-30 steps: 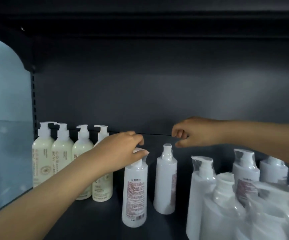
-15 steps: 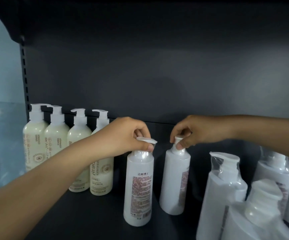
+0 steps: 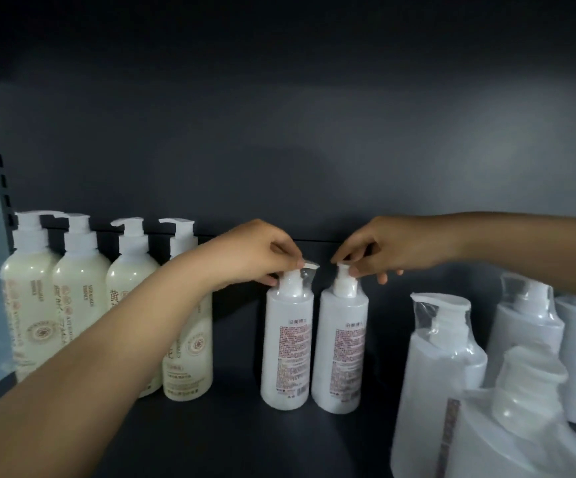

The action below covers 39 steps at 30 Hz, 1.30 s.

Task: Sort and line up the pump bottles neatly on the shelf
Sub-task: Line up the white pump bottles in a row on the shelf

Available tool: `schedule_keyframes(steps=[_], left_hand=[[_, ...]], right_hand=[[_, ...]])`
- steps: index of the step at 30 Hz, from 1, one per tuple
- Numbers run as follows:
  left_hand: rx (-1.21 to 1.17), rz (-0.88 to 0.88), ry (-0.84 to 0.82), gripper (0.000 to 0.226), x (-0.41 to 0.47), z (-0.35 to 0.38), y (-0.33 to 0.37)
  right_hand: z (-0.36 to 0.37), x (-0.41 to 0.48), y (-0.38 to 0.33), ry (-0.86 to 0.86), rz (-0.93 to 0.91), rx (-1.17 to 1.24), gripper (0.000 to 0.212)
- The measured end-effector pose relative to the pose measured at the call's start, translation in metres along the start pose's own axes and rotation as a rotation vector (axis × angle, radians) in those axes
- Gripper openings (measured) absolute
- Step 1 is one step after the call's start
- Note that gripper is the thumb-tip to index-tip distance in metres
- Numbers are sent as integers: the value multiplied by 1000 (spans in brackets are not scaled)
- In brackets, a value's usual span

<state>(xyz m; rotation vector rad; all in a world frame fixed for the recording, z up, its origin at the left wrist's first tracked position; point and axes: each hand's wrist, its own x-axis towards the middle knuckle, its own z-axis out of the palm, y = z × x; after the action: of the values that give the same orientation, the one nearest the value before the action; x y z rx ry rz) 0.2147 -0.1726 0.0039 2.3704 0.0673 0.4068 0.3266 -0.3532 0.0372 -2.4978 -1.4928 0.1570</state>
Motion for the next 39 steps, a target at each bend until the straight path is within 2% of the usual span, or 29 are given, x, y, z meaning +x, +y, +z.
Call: schedule_keyframes(steps=[2, 5, 11, 18, 22, 24, 27, 31, 35, 38, 39], left_hand=[[-34, -8, -64, 20, 3, -2, 1], [-39, 24, -61, 27, 6, 0, -3], [-24, 82, 31, 9, 4, 4, -12], [222, 94, 173, 37, -2, 8, -8], [149, 164, 35, 27, -3, -4, -11], [107, 237, -34, 30, -2, -8, -14], [1, 305, -149, 24, -1, -6, -18], [-100, 316, -144, 18, 4, -4, -24], [-43, 318, -85, 10, 6, 0, -22], [46, 282, 6, 16, 4, 2, -19], [47, 265, 36, 21, 4, 3, -18]], right_hand=[[1, 1, -1, -7, 1, -16, 28], [1, 2, -4, -9, 19, -31, 24], [5, 0, -12, 41, 53, -13, 16], [12, 3, -18, 93, 164, 17, 29], [2, -3, -15, -14, 101, 200, 13], [-5, -9, -10, -97, 78, 307, 26], [-11, -12, -5, -178, 80, 315, 37], [-9, -8, -5, -115, 64, 299, 35], [-1, -6, -5, -18, 56, 315, 33], [9, -2, -7, 72, 75, 238, 19], [11, -1, -8, 107, 90, 185, 20]])
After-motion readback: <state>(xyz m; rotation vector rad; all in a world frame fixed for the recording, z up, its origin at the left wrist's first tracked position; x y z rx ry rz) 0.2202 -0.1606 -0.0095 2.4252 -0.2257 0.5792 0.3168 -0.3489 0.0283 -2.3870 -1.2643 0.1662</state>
